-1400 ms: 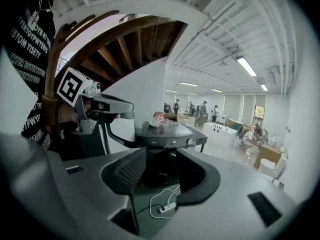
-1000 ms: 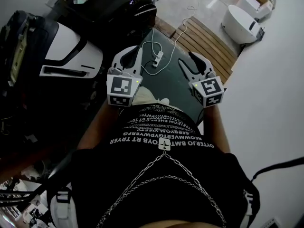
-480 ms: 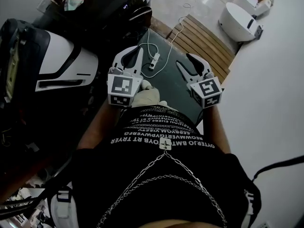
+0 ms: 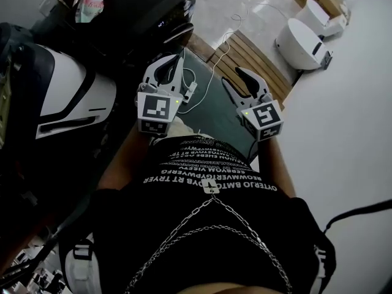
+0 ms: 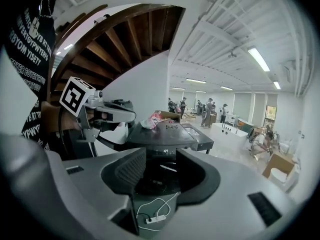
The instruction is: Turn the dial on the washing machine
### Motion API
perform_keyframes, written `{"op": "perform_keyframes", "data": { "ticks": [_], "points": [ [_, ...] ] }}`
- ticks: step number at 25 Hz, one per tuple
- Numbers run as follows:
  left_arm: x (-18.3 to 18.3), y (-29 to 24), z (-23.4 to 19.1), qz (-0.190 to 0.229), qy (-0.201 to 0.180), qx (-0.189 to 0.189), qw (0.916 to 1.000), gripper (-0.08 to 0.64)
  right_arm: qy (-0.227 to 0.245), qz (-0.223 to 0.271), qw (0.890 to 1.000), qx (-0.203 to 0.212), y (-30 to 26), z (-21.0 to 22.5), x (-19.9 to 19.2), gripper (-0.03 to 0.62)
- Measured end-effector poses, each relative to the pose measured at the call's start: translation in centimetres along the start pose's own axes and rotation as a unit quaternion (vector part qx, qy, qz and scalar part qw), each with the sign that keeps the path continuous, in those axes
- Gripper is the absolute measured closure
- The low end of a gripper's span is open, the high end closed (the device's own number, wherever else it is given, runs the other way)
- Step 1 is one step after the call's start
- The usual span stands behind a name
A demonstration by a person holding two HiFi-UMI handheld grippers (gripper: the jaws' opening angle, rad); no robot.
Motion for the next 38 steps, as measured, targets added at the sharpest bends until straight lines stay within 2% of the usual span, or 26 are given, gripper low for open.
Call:
{"op": "perform_keyframes", "data": {
  "ticks": [3,7,13,16,23,25,28,31,34,38],
  "points": [
    [-0.1,-1.7,-1.4,0.001,0.006,0.008,1.0000,0.555,0.020,0.002,1.000,0.007,-2.0,1.6,1.7,0.407],
    [-0.2,-2.0,-2.4,-0.015,0.015,0.020,0.9996,0.555,0.022,0.000,1.000,0.012,-3.0,2.8,2.8,0.406],
    [0.0,-3.3,-3.8,-0.038,0.022,0.062,0.9971,0.555,0.017,0.006,0.999,0.037,-4.5,6.0,3.4,0.403],
    [0.4,-4.7,-3.8,-0.049,0.028,0.093,0.9941,0.555,0.015,0.005,0.998,0.064,-5.8,8.5,3.0,0.403],
    [3.2,-8.9,-3.1,-0.062,0.054,0.184,0.9795,0.555,0.035,0.010,0.987,0.157,-9.5,14.8,3.9,0.402],
    [3.6,-10.3,-2.5,-0.070,0.054,0.201,0.9756,0.555,0.043,0.021,0.983,0.177,-10.2,16.5,4.7,0.402],
    [5.4,-12.8,-1.7,-0.058,0.057,0.227,0.9704,0.555,0.054,0.029,0.975,0.212,-10.8,18.8,5.5,0.402],
    [7.5,-14.6,-1.4,-0.051,0.042,0.255,0.9646,0.555,0.063,0.026,0.968,0.241,-11.5,21.2,6.0,0.402],
    [8.2,-15.2,-1.0,-0.058,0.050,0.287,0.9548,0.555,0.070,0.027,0.961,0.266,-12.0,22.9,6.6,0.402],
    [7.4,-14.7,-0.4,-0.066,0.068,0.321,0.9424,0.555,0.085,0.021,0.951,0.298,-12.9,23.6,6.7,0.402]
  ]
}}
Point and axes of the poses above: the fingertips, and each gripper's own axes: y backward along the fingers, z to its right, x out of its top, the point moved 5 cm from there along y, backward along the fingers, and after that the axes turned 11 degrees about x, right-handed, at the moved point
